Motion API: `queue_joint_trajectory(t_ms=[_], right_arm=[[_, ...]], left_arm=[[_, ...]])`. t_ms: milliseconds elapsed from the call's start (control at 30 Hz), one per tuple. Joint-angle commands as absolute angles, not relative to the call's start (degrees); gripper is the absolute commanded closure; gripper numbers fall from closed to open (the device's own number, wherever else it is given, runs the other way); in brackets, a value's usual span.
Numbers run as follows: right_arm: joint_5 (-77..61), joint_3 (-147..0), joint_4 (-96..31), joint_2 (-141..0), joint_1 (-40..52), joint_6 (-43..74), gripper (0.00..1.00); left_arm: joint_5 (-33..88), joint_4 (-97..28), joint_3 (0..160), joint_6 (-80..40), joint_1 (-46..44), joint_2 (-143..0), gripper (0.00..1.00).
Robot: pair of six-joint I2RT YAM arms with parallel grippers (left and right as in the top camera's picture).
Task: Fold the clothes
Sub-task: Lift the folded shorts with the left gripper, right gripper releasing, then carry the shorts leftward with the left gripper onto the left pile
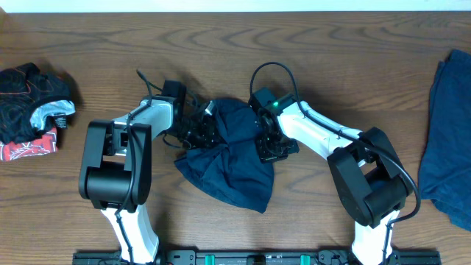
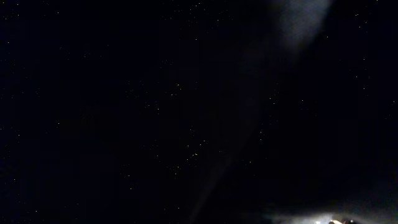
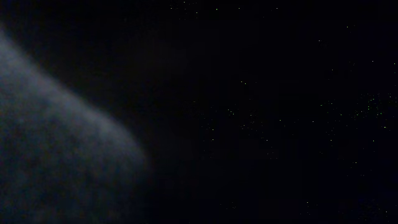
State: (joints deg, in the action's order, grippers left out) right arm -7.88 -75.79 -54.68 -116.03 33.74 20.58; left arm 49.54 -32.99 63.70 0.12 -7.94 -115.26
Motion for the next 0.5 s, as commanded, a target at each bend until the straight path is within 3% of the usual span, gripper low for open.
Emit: queue_joint_trajectory(t_ms=[0,233,300,467], right_arm=[[-10.96,-74.70,-54.13,-117.21,34.09,20.56,0.99],[-10.76,-77.82,-53.54,-114.06,28.42,21.19,0.98],[-10.76,-79.11,-53.67,-113.01,26.68,21.04,0.92],[-10.79,-82.37,-55.40,-111.20,23.07,20.73,0.89]], left_arm=[[47.27,-31.55,64.40,-2.70,-9.56,-113.71,0.94],[37.36,-30.72,65.89,-7.81,-8.75,-97.76,0.94],[34.65,-30.72,65.89,-8.71,-8.12,-92.71,0.94],[28.56,-30.46,65.89,-13.21,-4.47,-83.57,0.94]])
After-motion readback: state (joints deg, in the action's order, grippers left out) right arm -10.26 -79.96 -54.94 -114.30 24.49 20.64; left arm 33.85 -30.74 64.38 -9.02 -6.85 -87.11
